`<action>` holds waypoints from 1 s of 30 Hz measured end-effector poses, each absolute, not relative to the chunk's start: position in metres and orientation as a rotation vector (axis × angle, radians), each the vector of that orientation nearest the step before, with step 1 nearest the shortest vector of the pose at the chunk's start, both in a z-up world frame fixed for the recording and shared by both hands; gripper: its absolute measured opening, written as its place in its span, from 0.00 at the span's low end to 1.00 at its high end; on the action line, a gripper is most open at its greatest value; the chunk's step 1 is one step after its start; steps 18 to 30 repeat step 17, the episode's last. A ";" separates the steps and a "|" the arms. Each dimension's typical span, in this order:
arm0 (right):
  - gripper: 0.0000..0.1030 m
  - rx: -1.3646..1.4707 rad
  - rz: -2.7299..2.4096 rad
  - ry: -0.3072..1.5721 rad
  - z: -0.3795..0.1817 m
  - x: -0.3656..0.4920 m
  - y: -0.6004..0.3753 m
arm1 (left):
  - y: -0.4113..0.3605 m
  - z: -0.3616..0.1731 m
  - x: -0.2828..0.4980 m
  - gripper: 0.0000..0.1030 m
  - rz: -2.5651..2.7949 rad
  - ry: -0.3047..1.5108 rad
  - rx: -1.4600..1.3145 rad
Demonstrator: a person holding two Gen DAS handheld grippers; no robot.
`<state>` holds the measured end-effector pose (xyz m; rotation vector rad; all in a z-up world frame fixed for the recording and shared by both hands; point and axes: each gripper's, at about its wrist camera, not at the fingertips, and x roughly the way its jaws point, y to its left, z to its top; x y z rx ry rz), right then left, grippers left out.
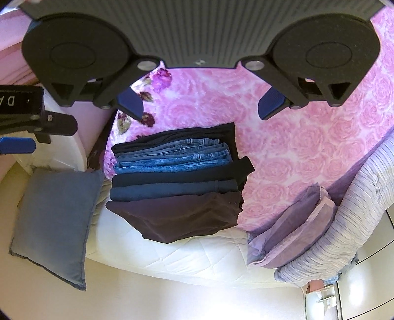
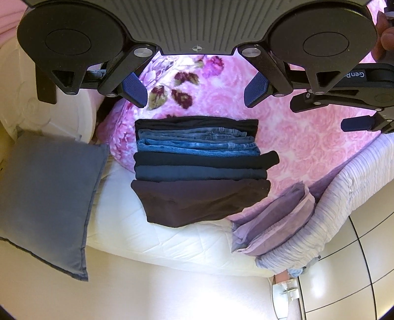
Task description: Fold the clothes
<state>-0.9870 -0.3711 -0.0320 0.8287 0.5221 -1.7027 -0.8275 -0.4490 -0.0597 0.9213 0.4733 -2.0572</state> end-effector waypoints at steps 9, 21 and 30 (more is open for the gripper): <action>0.86 0.820 -1.703 0.534 -0.031 -0.987 -0.371 | -0.450 -0.059 -0.830 0.96 -2.057 0.465 0.914; 0.86 0.818 -1.706 0.538 -0.031 -0.987 -0.371 | -0.450 -0.059 -0.829 0.96 -2.045 0.457 0.903; 0.86 0.818 -1.706 0.538 -0.031 -0.987 -0.371 | -0.450 -0.059 -0.829 0.96 -2.045 0.457 0.903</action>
